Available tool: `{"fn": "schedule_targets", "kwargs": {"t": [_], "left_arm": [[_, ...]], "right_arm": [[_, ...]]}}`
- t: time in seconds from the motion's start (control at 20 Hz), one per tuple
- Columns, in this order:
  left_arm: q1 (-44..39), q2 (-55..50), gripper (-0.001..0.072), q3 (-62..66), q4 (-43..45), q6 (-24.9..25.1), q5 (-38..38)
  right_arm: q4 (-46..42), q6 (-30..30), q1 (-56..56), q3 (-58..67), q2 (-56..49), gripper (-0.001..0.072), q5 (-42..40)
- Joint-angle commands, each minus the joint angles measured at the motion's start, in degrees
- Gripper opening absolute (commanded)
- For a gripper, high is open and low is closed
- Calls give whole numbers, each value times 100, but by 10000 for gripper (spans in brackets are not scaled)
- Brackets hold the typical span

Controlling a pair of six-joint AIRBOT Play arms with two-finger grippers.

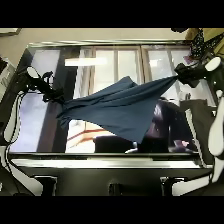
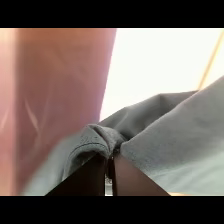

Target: Fold the clothes and pants, and hang the long-sleeved shirts on hangers.

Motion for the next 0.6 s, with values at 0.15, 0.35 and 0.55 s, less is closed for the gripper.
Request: {"fn": "schedule_targets", "kwargs": {"t": [0.15, 0.35, 0.55], "left_arm": [[-155, -33, 17, -28, 4, -50, -63], [-33, 4, 17, -31, 2, -50, -66], [-28, 4, 17, -31, -2, -52, -66]], "right_arm": [[1263, -352, -116, 763, -892, 387, 745], [1130, -1727, -723, 748, -313, 440, 3045], [1150, -1860, -1078, -590, 734, 495, 3368]]}}
